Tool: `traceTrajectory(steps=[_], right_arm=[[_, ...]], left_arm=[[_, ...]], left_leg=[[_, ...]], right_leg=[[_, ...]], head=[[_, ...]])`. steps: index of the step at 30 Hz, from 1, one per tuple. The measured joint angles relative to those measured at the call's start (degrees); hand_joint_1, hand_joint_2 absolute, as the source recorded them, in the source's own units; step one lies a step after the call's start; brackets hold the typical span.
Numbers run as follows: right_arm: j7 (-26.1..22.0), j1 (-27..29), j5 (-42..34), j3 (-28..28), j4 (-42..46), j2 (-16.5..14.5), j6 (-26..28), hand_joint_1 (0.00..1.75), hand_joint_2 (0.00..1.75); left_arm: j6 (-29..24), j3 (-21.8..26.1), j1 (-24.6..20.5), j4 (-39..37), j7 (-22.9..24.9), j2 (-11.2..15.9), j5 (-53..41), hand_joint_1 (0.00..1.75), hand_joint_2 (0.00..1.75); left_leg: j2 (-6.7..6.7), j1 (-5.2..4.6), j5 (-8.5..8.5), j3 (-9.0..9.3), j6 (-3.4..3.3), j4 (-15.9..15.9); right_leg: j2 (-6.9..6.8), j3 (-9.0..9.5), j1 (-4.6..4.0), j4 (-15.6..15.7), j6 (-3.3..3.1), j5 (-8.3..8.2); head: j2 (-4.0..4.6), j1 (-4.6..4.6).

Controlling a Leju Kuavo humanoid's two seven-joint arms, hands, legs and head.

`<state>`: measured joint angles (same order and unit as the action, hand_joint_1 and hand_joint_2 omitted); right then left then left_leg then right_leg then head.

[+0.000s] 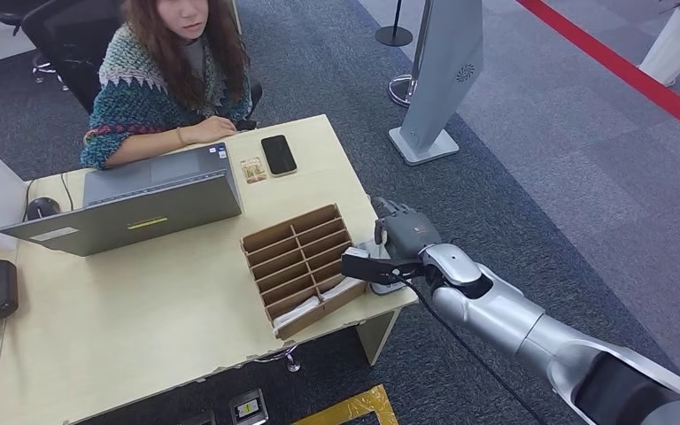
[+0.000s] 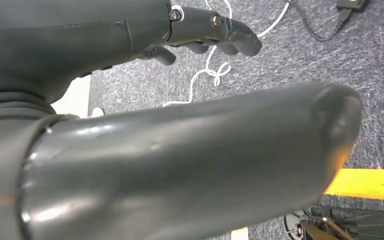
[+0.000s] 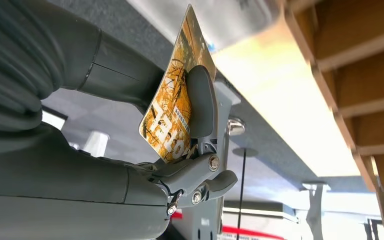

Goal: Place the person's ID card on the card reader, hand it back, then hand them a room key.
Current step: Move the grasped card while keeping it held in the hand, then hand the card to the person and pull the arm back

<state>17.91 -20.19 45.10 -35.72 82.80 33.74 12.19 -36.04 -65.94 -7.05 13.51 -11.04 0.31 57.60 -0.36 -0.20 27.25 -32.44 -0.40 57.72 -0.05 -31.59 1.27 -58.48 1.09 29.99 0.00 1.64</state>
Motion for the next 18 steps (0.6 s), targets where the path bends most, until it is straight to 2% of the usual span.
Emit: traceTrajectory(steps=[11,18], right_arm=[[-1.0,-11.0,2.0,-0.7,1.4,-0.7,-4.3,1.75,1.75],[-2.3,-19.5,2.7,-4.9,1.1,-4.2,-9.0,1.75,1.75]], left_arm=[[0.6,-1.1,-1.9,0.0,1.0,0.0,-2.7,0.00,0.00],[1.7,-2.6,-3.3,0.0,3.3,0.0,-5.6,0.00,0.00]], left_leg=[[0.00,0.01,0.00,-0.07,0.00,0.0],[-0.02,0.05,-0.01,-0.13,0.01,0.0]], right_leg=[[0.00,-0.02,-0.02,0.0,0.00,0.00],[-0.01,-0.07,-0.06,0.0,-0.01,0.00]], head=[[0.00,0.00],[0.00,-0.01]])
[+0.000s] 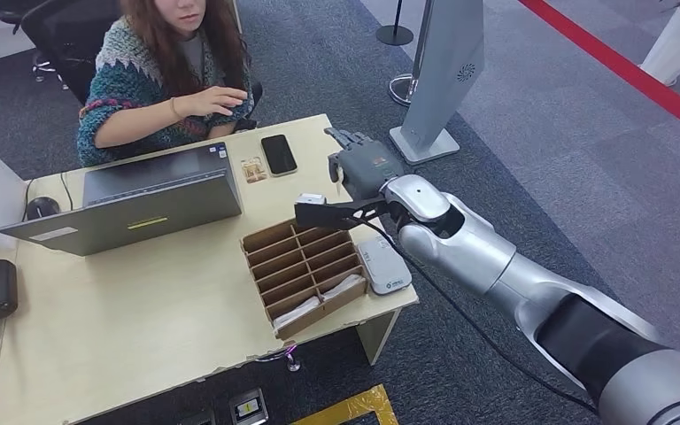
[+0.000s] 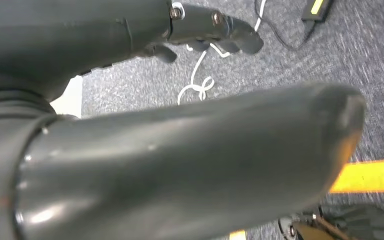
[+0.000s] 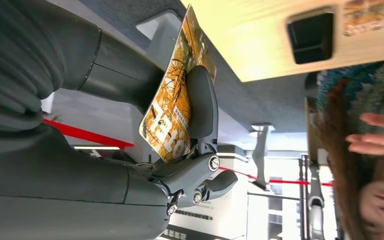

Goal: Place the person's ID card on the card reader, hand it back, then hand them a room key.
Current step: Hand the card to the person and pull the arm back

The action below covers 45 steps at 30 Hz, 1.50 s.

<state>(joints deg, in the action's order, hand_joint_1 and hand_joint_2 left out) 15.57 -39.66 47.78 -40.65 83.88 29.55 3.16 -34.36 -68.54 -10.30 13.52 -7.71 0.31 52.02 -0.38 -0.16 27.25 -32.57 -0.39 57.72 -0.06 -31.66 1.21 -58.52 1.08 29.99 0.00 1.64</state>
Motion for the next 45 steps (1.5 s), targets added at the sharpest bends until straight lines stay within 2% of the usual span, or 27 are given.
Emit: traceTrajectory(steps=[6,16,24,25,29,34,38,43,45], right_arm=[[-1.9,-6.9,-1.5,-4.2,-4.2,-4.5,-1.2,1.75,1.75],[-4.4,-16.1,-4.6,-9.3,-17.2,-12.4,0.6,1.75,1.75],[-4.9,-19.6,-5.7,-11.8,-26.8,-16.6,3.0,1.75,1.75],[-4.9,-19.8,-5.7,-12.0,-27.7,-17.0,3.2,1.70,1.75],[-5.3,-20.3,-5.7,-12.8,-30.9,-18.1,3.5,0.00,1.75],[-5.3,-20.4,-5.4,-13.7,-34.0,-19.0,4.8,0.00,1.75],[-4.9,-20.4,-5.2,-14.3,-35.9,-19.4,8.3,0.00,0.00],[-3.4,-20.5,-6.0,-14.1,-36.5,-19.1,13.6,0.00,0.00],[-2.4,-20.3,-6.2,-13.5,-35.7,-18.4,16.5,0.00,0.87]], left_arm=[[0.4,-0.9,-1.0,0.1,0.9,0.0,-1.4,0.00,0.00],[0.2,-1.3,-1.6,0.1,1.3,0.0,-1.9,0.00,0.00],[0.1,-1.4,-1.6,0.1,1.6,0.0,-2.5,0.00,0.00],[0.1,-1.4,-1.6,0.1,1.6,0.0,-2.5,0.00,0.00],[0.1,-1.4,-1.6,0.1,1.6,0.0,-2.4,0.00,0.00],[-0.2,-1.4,-1.5,0.1,1.6,0.0,-2.3,0.00,0.00],[-0.5,-1.4,-1.2,0.1,1.6,0.0,-2.3,0.00,0.00],[-0.9,-1.4,-0.7,0.1,1.6,0.0,-2.2,0.00,0.00],[-1.1,-1.4,-0.5,0.1,1.6,0.0,-2.2,0.00,0.00]], left_leg=[[0.01,0.02,0.00,-0.05,0.00,0.0],[-0.04,0.03,0.00,-0.08,0.01,0.0],[-0.06,0.03,0.00,-0.08,0.01,0.0],[-0.06,0.03,0.00,-0.08,0.01,0.0],[-0.07,0.03,0.00,-0.08,0.01,0.0],[-0.06,0.03,0.00,-0.08,0.01,0.0],[-0.05,0.04,0.00,-0.07,0.01,0.0],[0.04,0.04,0.00,-0.03,0.01,0.0],[0.05,0.03,0.00,-0.01,0.01,0.0]], right_leg=[[0.01,-0.03,-0.03,0.0,0.00,0.00],[-0.03,-0.07,-0.03,0.0,-0.01,0.00],[-0.06,-0.07,-0.03,0.0,-0.01,0.00],[-0.07,-0.07,-0.03,0.0,-0.01,0.00],[-0.08,-0.07,-0.03,0.0,-0.01,0.00],[-0.01,-0.09,-0.03,0.0,-0.01,0.01],[-0.02,-0.10,-0.03,0.0,-0.01,0.01],[0.05,-0.12,-0.03,0.0,-0.01,0.00],[0.05,-0.12,-0.03,0.0,-0.01,0.00]], head=[[0.00,0.00],[0.01,0.02],[0.01,0.00],[0.01,0.00],[0.00,0.00],[0.00,0.00],[0.00,0.00],[0.00,0.00],[0.00,0.00]])
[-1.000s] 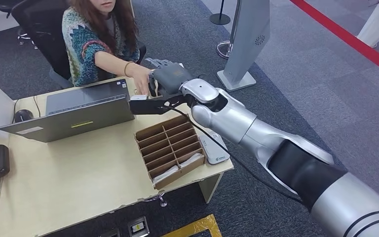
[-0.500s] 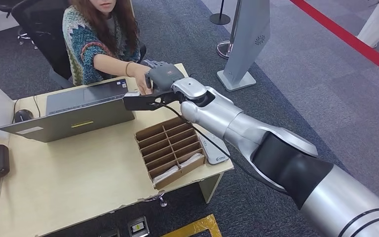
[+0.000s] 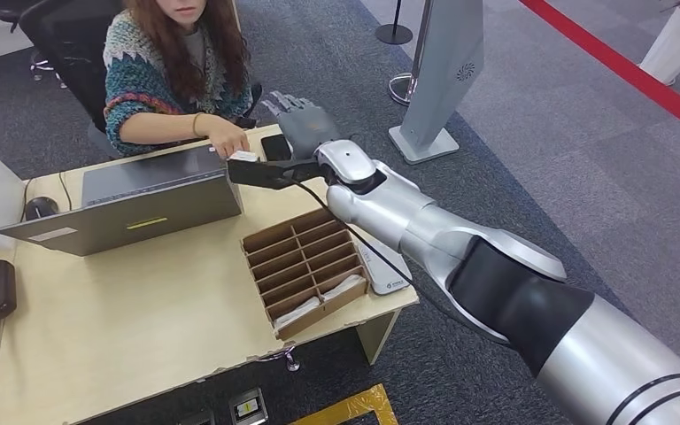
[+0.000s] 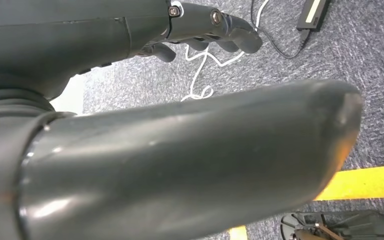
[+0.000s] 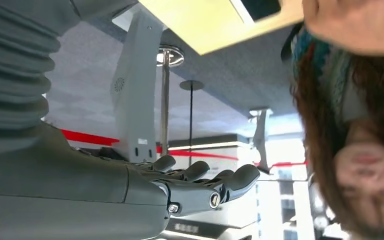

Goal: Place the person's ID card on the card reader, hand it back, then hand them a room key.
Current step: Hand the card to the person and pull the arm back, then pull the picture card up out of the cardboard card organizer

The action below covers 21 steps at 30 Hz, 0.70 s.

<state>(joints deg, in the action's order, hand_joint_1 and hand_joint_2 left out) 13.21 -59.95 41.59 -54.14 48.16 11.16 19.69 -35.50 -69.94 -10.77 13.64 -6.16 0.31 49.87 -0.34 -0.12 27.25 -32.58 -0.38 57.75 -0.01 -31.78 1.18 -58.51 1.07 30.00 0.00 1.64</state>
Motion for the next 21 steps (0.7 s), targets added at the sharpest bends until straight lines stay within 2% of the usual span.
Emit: traceTrajectory(steps=[2,6,10,14,18,21], right_arm=[[1.2,0.7,-0.4,1.0,1.9,1.0,3.0,0.00,1.75],[2.3,4.0,-2.8,4.2,8.6,3.5,6.8,0.00,1.75],[-1.3,10.2,-10.8,9.2,18.1,6.1,8.6,0.00,1.75],[-6.5,18.9,-19.0,15.2,29.0,8.4,7.3,0.00,1.75],[-9.3,26.1,-22.3,19.9,36.4,10.0,5.9,0.00,1.75],[-10.3,34.0,-22.8,24.5,42.8,11.4,5.2,0.00,1.75]], left_arm=[[-0.3,0.0,0.3,0.0,-0.1,0.0,0.3,0.00,0.00],[-0.8,0.2,1.2,0.0,-0.7,0.0,1.0,0.00,0.00],[-1.1,0.5,2.1,0.0,-2.1,0.0,2.0,0.00,0.00],[-1.1,1.2,2.9,0.0,-3.2,0.0,2.8,0.00,0.00],[-1.1,1.5,3.3,-0.1,-3.7,0.0,3.2,0.00,0.00],[-1.0,2.0,3.8,-0.1,-3.9,0.1,3.5,0.00,0.00]], left_leg=[[0.00,0.00,0.00,0.01,0.00,0.0],[0.00,0.00,0.01,0.02,0.00,0.0],[0.00,0.01,0.04,0.10,0.03,0.0],[0.00,0.03,0.09,0.12,0.09,0.0],[-0.04,0.07,0.11,0.13,0.10,0.0],[-0.05,0.10,0.15,0.11,0.12,0.0]], right_leg=[[0.00,0.01,0.00,0.0,0.00,0.00],[0.01,0.02,0.00,0.0,0.00,0.00],[0.00,0.06,0.00,0.0,0.00,0.01],[-0.01,0.06,-0.02,0.0,-0.02,0.02],[-0.04,0.10,-0.07,0.1,-0.04,0.04],[-0.03,0.12,-0.09,0.1,-0.04,0.05]], head=[[0.00,0.00],[0.00,0.00],[0.00,0.01],[0.00,0.01],[0.00,0.01],[0.00,0.02]])
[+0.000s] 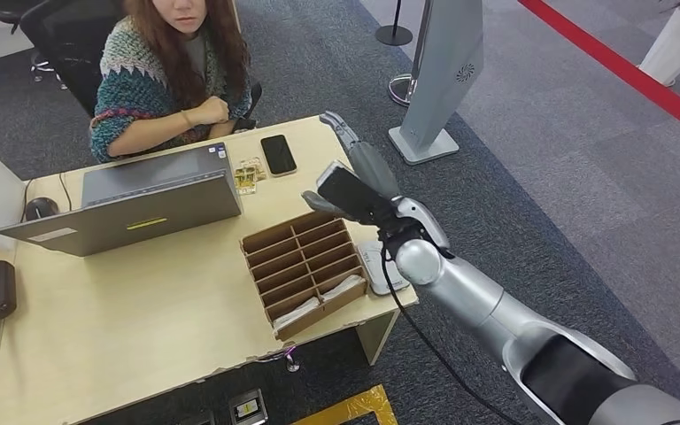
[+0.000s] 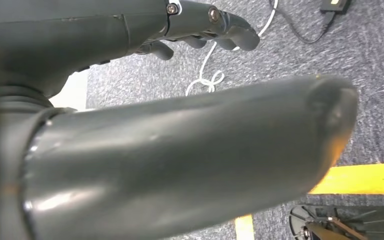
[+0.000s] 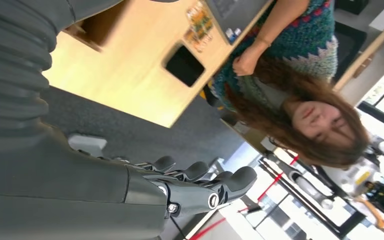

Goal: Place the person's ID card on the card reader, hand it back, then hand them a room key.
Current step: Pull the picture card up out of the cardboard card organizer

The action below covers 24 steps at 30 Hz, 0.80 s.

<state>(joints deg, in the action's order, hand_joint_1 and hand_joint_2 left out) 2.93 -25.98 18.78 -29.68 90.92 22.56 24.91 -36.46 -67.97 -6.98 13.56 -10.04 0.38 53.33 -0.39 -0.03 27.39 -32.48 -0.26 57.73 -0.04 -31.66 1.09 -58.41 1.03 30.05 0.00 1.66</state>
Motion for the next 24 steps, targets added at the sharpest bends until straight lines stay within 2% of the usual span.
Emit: traceTrajectory(steps=[6,10,20,24], right_arm=[[0.2,10.7,1.2,6.7,7.2,1.6,-0.4,0.00,1.75],[0.1,15.3,1.6,10.0,10.5,2.0,-0.4,0.00,1.75],[0.3,19.5,3.0,14.4,15.6,2.3,-0.8,0.00,1.75],[-3.3,20.4,-1.4,15.6,17.7,2.1,-0.2,0.00,1.75]], left_arm=[[0.3,0.7,0.3,0.0,0.0,0.3,0.0,0.00,0.00],[0.4,0.8,0.2,0.0,0.0,0.5,-0.1,0.00,0.00],[0.6,0.8,0.0,0.0,0.0,0.7,-0.9,0.00,0.00],[0.9,0.8,0.0,0.0,0.0,0.7,-1.3,0.00,0.00]], left_leg=[[0.18,0.00,0.03,0.01,0.02,0.0],[0.21,0.01,0.03,0.01,0.02,0.0],[0.23,0.00,0.03,0.01,0.02,0.0],[0.23,0.00,0.03,0.00,0.02,0.0]], right_leg=[[0.10,-0.02,0.00,0.0,0.00,0.00],[0.13,-0.03,-0.01,0.0,0.00,-0.01],[0.14,-0.02,0.00,0.0,0.00,-0.01],[0.14,-0.02,0.00,0.0,0.00,-0.01]], head=[[0.00,-0.01],[0.00,0.00],[0.00,0.01],[0.00,0.01]])
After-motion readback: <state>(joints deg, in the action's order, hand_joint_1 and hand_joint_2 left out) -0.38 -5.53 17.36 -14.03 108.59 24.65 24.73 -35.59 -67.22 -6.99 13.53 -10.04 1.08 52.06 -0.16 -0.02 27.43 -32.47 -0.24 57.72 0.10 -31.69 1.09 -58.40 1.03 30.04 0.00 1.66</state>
